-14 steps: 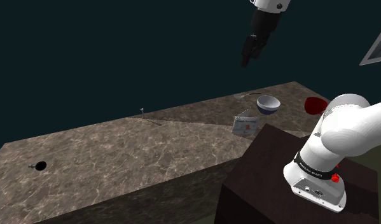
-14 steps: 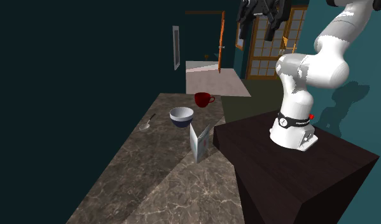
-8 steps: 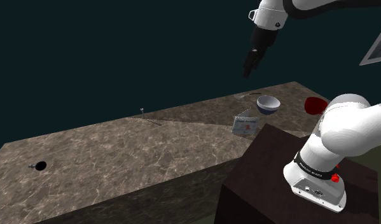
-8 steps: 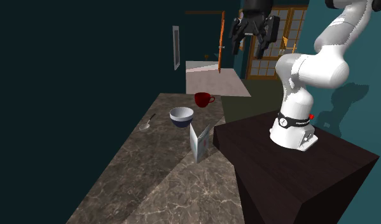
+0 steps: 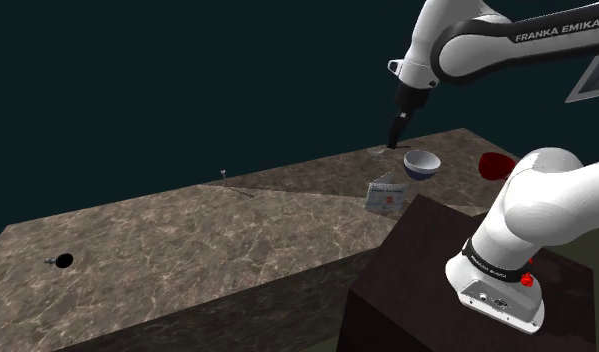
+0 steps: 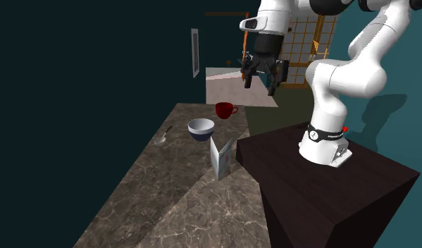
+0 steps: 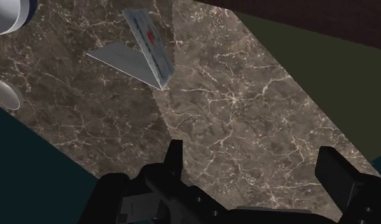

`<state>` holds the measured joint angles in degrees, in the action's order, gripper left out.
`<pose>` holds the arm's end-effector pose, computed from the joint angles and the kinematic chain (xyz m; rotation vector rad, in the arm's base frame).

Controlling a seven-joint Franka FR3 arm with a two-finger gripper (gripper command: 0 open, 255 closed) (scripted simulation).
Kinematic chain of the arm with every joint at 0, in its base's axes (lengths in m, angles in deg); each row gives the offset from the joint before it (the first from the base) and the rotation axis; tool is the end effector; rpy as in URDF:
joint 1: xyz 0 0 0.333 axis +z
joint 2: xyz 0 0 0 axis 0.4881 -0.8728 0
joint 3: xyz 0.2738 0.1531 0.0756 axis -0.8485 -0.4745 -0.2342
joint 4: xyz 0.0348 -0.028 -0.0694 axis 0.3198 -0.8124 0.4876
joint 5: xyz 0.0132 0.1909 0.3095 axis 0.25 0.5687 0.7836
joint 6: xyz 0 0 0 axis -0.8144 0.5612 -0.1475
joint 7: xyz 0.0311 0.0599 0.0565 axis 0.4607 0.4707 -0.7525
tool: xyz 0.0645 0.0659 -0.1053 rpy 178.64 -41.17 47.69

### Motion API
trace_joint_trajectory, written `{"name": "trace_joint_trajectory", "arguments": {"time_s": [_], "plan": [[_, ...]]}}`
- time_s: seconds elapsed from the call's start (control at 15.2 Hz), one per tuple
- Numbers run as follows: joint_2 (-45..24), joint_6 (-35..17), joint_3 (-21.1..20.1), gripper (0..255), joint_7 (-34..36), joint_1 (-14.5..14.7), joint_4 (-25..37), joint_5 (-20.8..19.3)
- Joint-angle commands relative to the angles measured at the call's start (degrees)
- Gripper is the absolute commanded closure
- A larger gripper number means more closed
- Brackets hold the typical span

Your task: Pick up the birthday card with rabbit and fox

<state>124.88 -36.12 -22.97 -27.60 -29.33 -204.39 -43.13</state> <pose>0.2773 -0.0429 0.4487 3.1055 0.3515 0.1728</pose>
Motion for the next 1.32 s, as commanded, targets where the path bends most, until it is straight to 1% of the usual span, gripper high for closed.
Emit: {"name": "trace_joint_trajectory", "arguments": {"time_s": [0.0,0.2,0.4,0.66,0.86,1.06,1.12,1.19,1.25], "plan": [[-1.5,-3.8,1.8,0,-2.9,-0.3,-2.4,-1.5],[-4.6,-9.6,4.9,0,-7.5,-1.0,-5.5,-4.0],[-9.3,-16.2,8.2,0,-12.1,-1.8,-7.7,-6.5],[-17.7,-25.7,12.8,0,-18.4,-2.4,-9.1,-9.4],[-25.6,-33.3,16.6,0,-23.5,-2.0,-8.9,-10.5],[-34.4,-40.8,20.7,0,-29.8,-0.3,-7.8,-9.3],[-37.6,-43.3,22.2,0,-32.5,0.7,-7.2,-8.0],[-40.8,-45.7,23.6,0,-35.7,2.0,-6.6,-5.8],[-44.1,-48.0,25.0,0,-39.8,3.4,-5.8,-2.3]]}}
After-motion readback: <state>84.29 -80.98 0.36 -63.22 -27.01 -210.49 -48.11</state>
